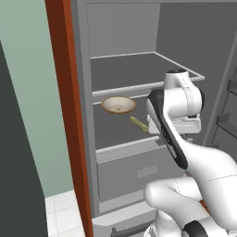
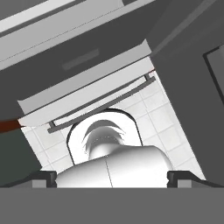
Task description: Retrieve the butter from the fridge and place it on a plate on the dining table. Then retrieve the butter knife by the fridge and place it near the plate.
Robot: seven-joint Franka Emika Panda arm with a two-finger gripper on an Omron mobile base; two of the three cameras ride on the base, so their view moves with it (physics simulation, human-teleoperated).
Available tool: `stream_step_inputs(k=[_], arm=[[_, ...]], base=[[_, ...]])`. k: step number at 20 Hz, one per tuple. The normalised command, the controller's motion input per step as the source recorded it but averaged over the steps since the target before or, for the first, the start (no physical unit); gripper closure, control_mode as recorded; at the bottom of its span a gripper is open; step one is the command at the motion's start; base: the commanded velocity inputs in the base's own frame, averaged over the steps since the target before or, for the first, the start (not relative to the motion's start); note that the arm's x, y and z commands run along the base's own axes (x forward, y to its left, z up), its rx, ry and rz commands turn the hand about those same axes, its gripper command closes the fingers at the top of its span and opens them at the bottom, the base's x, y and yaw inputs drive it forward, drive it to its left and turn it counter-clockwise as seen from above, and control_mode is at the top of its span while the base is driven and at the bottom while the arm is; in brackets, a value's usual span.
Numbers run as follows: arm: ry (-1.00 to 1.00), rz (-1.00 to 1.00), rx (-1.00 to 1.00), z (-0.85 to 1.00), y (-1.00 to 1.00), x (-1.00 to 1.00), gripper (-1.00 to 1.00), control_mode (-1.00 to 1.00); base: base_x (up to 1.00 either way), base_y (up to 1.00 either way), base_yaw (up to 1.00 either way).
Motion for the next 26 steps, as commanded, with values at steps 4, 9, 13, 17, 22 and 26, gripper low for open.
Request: stream_step_inputs(k=[4,9,13,17,22,26], arm=[[-0.12,0.07,0.0,-0.12,-0.05,0.17,-1.0,-1.0],[-0.07,0.18,0.0,-0.11,-0.16,0.3,-1.0,-1.0],[-0.02,0.24,0.02,-0.12,-0.1,0.44,-1.0,-1.0],[-0.11,0.27,0.07,-0.19,-0.18,0.47,-1.0,-1.0],[-0.16,0.26,0.1,-0.42,-0.05,0.55,-1.0,-1.0],[-0.13,0.1,0.01,-0.23,-0.01,0.67,-1.0,-1.0]], base=[[0.03,0.0,0.01],[0.0,0.0,0.0],[0.0,0.0,0.0],[0.0,0.0,0.0],[0.0,0.0,0.0],[0.0,0.0,0.0]])
